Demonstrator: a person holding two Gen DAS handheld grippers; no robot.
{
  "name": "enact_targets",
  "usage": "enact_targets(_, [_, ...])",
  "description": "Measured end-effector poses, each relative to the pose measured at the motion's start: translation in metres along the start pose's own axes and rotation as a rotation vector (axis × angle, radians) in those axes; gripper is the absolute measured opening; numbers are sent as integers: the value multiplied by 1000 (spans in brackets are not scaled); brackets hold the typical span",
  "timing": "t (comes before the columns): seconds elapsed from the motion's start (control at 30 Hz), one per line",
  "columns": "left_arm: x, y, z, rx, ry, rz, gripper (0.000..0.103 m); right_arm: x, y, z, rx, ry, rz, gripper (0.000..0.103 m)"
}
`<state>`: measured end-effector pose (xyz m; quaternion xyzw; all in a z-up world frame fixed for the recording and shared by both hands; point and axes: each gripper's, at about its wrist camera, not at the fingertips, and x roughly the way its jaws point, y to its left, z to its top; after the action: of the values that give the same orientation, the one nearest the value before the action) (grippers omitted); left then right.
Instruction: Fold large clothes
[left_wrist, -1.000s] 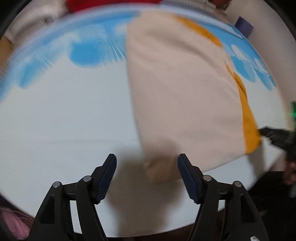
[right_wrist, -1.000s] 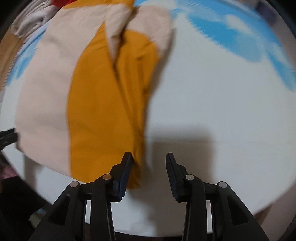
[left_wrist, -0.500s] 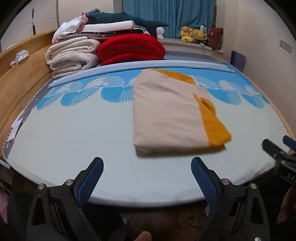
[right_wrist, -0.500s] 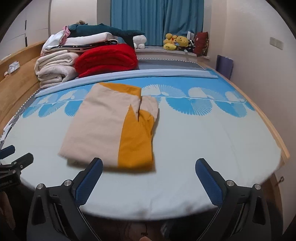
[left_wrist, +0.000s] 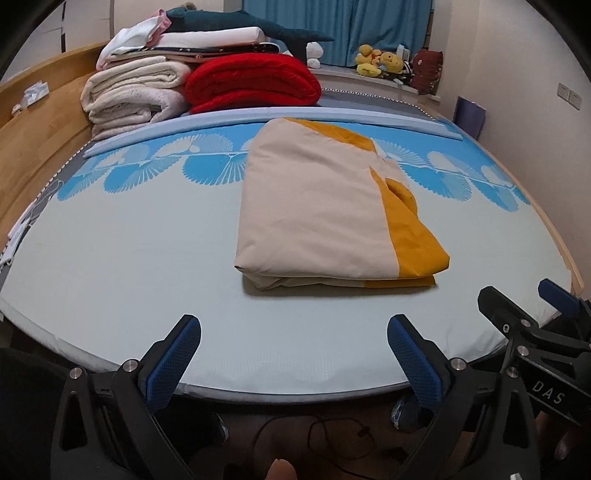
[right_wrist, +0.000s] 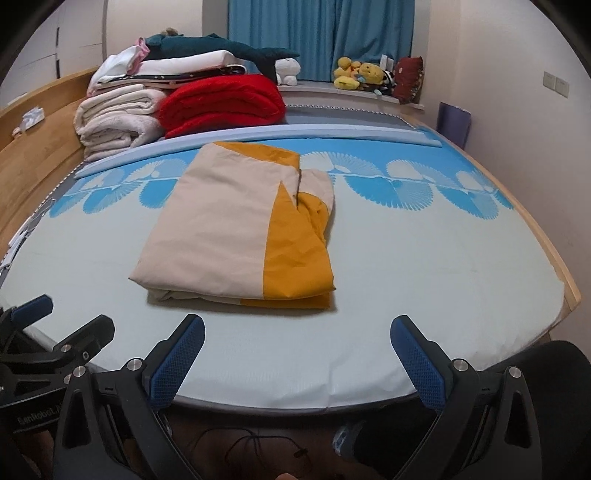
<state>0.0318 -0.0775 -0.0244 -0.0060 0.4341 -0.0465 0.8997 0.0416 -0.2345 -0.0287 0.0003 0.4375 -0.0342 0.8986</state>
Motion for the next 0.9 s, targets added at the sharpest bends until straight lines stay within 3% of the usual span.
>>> enact_targets(0.9, [3,7,-3,-14,9,7,101,6,5,5,6,-17,-10,100])
